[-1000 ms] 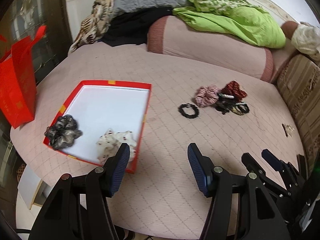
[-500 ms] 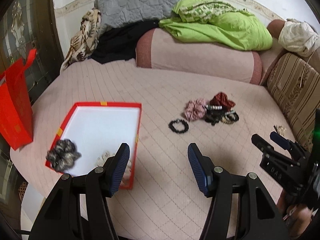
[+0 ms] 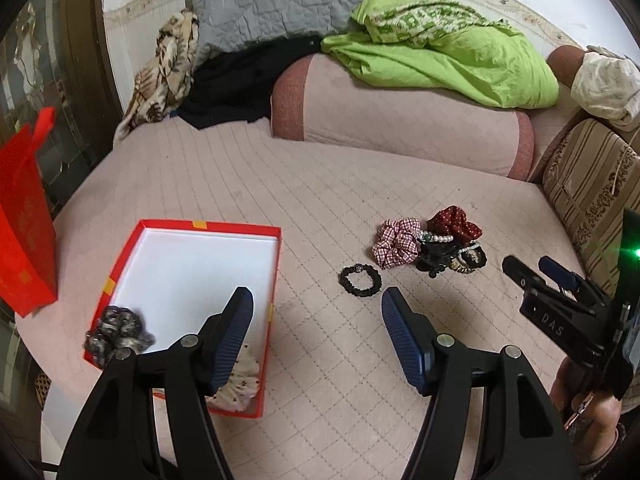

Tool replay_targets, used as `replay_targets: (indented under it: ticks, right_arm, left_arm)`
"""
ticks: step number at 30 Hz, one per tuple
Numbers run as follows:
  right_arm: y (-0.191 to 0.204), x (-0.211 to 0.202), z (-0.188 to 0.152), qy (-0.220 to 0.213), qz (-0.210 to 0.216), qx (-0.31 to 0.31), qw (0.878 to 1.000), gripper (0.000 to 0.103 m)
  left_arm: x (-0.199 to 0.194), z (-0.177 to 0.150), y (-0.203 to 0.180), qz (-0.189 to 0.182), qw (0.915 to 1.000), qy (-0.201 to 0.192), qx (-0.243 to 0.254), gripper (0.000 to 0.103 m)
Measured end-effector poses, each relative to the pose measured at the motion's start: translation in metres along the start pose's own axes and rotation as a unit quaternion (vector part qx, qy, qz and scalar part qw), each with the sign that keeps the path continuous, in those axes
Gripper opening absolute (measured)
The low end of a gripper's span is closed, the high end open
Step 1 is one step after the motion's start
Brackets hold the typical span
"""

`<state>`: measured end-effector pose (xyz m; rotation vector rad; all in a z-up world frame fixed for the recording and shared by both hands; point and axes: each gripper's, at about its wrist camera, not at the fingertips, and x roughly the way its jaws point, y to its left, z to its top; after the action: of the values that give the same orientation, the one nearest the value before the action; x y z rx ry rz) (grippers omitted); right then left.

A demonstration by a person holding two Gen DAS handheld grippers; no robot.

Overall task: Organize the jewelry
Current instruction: 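Move both tools back toward the remaining accessories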

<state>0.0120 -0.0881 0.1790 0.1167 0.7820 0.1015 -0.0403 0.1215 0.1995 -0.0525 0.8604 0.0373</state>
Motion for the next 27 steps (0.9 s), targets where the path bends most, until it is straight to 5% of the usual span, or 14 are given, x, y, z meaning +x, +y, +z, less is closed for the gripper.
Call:
replay_targets:
  ticks: [12, 27]
  right_arm:
    - [-0.031, 0.061, -0.004, 0.043, -0.012, 0.033, 0.998, 0.073]
    - [-0.047, 0.089, -0.014, 0.072, -0.017, 0.048, 0.996, 0.073]
  left_arm:
    - [0.065, 0.007, -0.001, -0.010, 0.9989, 0.039, -0.024, 0.066]
    - [0.114, 0.004, -0.007, -0.014, 0.9975, 0.066, -0.023, 0.066]
